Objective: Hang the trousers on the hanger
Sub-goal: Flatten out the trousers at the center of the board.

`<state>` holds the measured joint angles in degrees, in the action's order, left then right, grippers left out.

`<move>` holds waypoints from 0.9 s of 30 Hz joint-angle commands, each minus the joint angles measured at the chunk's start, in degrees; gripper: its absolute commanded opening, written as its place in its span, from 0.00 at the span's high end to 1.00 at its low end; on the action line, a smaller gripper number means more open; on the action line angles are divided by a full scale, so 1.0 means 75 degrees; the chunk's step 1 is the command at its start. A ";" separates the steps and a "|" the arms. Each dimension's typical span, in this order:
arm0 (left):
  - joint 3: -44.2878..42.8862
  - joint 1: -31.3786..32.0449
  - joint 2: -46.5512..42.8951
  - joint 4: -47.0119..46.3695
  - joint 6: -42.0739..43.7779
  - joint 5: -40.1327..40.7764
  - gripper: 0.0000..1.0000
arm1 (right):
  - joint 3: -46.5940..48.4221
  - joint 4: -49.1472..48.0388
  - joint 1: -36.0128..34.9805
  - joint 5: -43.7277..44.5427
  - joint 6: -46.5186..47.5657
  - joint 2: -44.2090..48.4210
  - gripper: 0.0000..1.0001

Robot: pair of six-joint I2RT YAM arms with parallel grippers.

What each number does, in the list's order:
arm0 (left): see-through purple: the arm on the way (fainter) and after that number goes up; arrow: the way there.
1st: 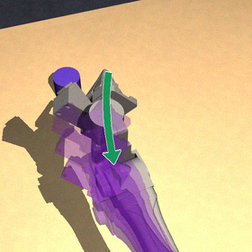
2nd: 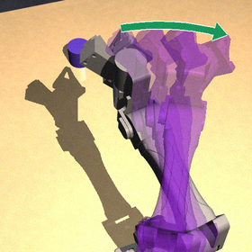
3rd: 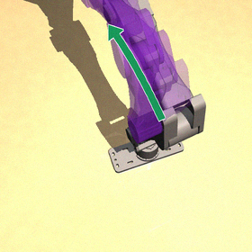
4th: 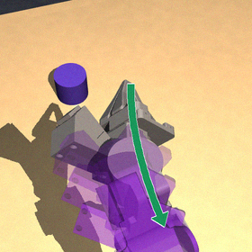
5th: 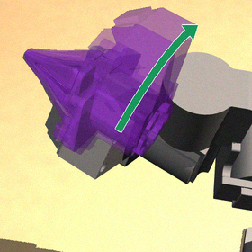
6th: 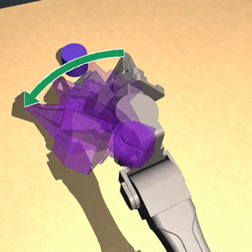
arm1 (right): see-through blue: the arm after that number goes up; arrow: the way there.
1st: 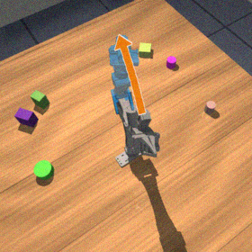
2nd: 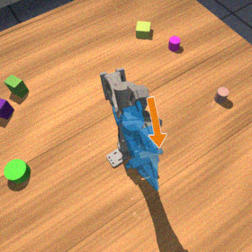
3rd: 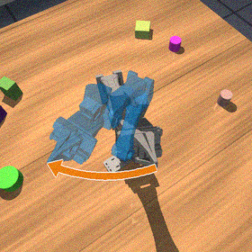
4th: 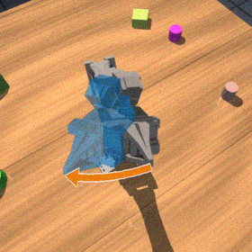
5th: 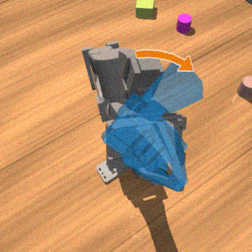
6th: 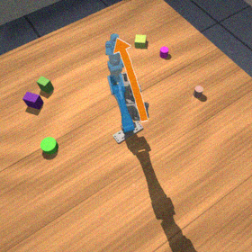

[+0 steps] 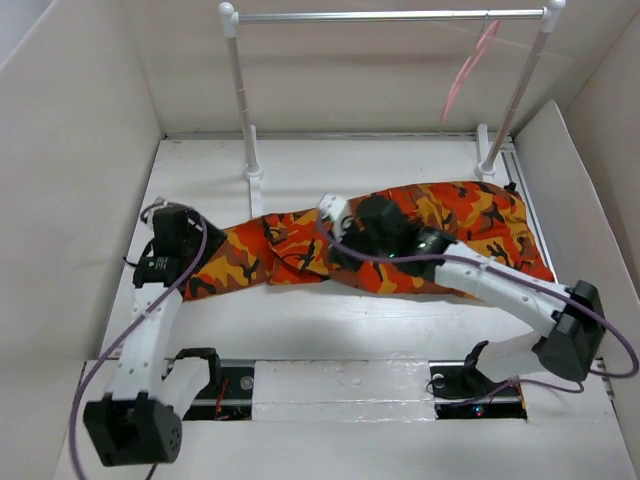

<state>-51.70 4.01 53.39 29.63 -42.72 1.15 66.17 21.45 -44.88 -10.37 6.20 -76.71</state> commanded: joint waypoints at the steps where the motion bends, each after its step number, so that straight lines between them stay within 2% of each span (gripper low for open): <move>1: 0.1662 -0.1422 0.0626 -0.0899 -0.0421 -0.0947 0.42 | 0.0316 -0.0352 -0.1185 0.0092 -0.0204 -0.0715 1.00; 2: 0.1864 -0.1797 0.0837 -0.1101 -0.0352 -0.1739 0.42 | 0.0550 -0.0283 -0.1593 0.0117 -0.0217 -0.1356 0.90; 3: 0.2006 -0.2090 0.1036 -0.1265 -0.0281 -0.2072 0.43 | 0.0842 -0.0166 -0.1760 0.0129 -0.0159 -0.1664 0.76; 5: 0.2077 -0.2386 0.1762 -0.1664 -0.0117 -0.2170 0.43 | 0.1651 -0.0118 -0.1995 0.0176 0.0005 -0.2575 0.46; 7: 0.1786 -0.2386 0.2498 -0.1968 0.0081 -0.1877 0.43 | 0.2457 0.0091 -0.2066 0.0152 0.0146 -0.3152 0.38; 8: 0.1483 -0.2386 0.3071 -0.2074 0.0141 -0.1690 0.43 | 0.2938 0.0186 -0.2066 0.0176 0.0216 -0.4002 0.32; 9: 0.1340 -0.2386 0.3379 -0.2075 0.0141 -0.1688 0.43 | 0.2943 0.0187 -0.2066 0.0176 0.0217 -0.4011 0.32; 10: 0.1188 -0.2386 0.3649 -0.2087 0.0153 -0.1665 0.43 | 0.3569 0.0593 -0.2066 0.0222 0.0356 -0.4312 0.32; 11: 0.1024 -0.2386 0.3941 -0.2087 0.0165 -0.1653 0.44 | 0.3900 0.0794 -0.2066 0.0281 0.0415 -0.4907 0.32; 15: 0.0473 -0.2573 0.5090 -0.2320 0.0141 -0.1571 0.45 | 0.4805 0.1054 -0.1974 0.0574 0.0416 -0.5952 0.33; 20: 0.0109 -0.3147 0.5959 -0.2380 0.0328 -0.1676 0.47 | 0.5122 0.1042 -0.1809 0.0527 0.0170 -0.6506 0.36; 21: -0.0019 -0.3252 0.6122 -0.2415 0.0352 -0.1688 0.47 | 0.5122 0.1019 -0.1809 0.0690 0.0124 -0.6530 0.42; 22: -0.0171 -0.3254 0.6217 -0.2415 0.0387 -0.1619 0.47 | 0.5146 0.1030 -0.1809 0.0784 0.0042 -0.6507 0.61; 23: -0.0173 -0.3254 0.6218 -0.2415 0.0387 -0.1618 0.47 | 0.5157 0.1030 -0.1809 0.0785 0.0041 -0.6507 0.61; 24: -0.0370 -0.3254 0.6276 -0.2380 0.0445 -0.1571 0.47 | 0.5158 0.1007 -0.1809 0.0820 0.0029 -0.6484 0.77; 26: -0.0617 -0.3254 0.6346 -0.2333 0.0481 -0.1571 0.47 | 0.5181 0.1018 -0.1809 0.0855 -0.0006 -0.6343 1.00; 27: -0.0873 -0.3254 0.6405 -0.2147 0.0527 -0.1559 0.47 | 0.5297 0.1100 -0.1809 0.0774 -0.0029 -0.6262 1.00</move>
<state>-56.10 -19.66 98.28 13.34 -42.35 -17.12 102.13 29.61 -58.30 -5.21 6.85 -127.22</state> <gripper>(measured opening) 0.527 0.032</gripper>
